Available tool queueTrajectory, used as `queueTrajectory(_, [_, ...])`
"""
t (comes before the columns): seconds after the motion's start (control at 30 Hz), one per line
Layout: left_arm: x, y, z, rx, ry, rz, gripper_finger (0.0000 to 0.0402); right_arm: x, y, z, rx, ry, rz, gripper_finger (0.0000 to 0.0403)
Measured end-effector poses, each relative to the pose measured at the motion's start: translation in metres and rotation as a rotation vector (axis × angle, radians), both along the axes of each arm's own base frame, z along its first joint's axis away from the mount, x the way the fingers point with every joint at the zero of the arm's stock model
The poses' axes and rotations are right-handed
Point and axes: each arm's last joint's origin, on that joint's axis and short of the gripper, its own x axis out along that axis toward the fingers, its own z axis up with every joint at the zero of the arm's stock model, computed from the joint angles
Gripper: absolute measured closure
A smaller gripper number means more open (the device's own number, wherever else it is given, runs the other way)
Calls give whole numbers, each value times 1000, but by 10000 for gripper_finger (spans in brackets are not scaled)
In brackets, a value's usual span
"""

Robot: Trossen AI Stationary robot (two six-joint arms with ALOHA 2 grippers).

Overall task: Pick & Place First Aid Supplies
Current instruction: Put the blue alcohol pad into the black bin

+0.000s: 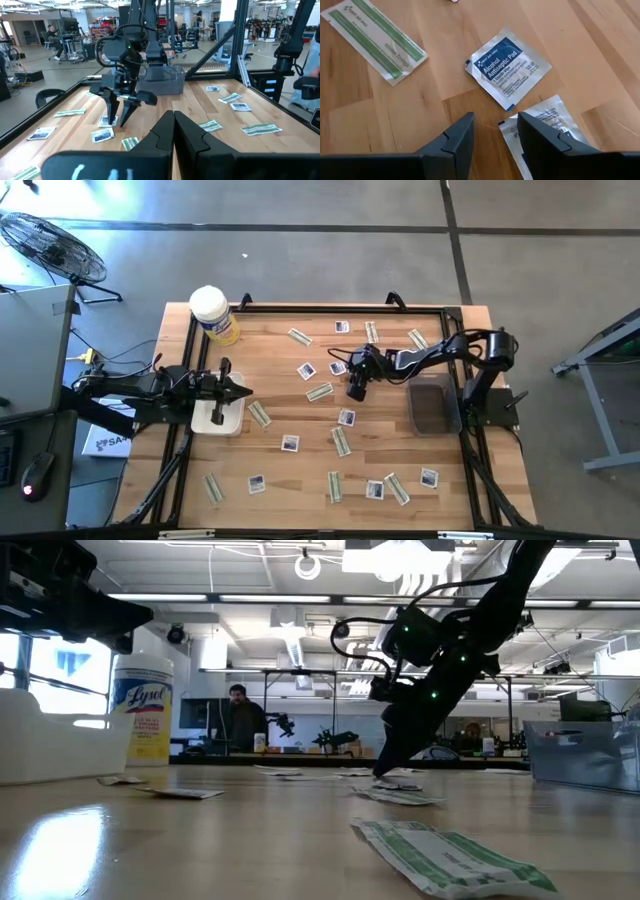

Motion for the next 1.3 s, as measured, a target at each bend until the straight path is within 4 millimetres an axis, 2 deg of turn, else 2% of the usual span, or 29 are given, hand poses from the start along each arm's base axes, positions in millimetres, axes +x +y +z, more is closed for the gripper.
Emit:
queueTrajectory(0.3, [0, 0, 0, 0, 0, 0, 401, -5, -4, -1, 12, 33, -58, 277])
queueTrajectory(0.97, [0, 0, 0, 0, 0, 0, 401, -7, -9, -2, 23, 36, -100, 396])
queueTrajectory(1.17, [0, 0, 0, 0, 0, 0, 401, -9, -9, 2, 29, 26, -124, 398])
queueTrajectory(1.3, [0, 0, 0, 0, 0, 0, 401, -10, -9, 12, 25, -6, -141, 401])
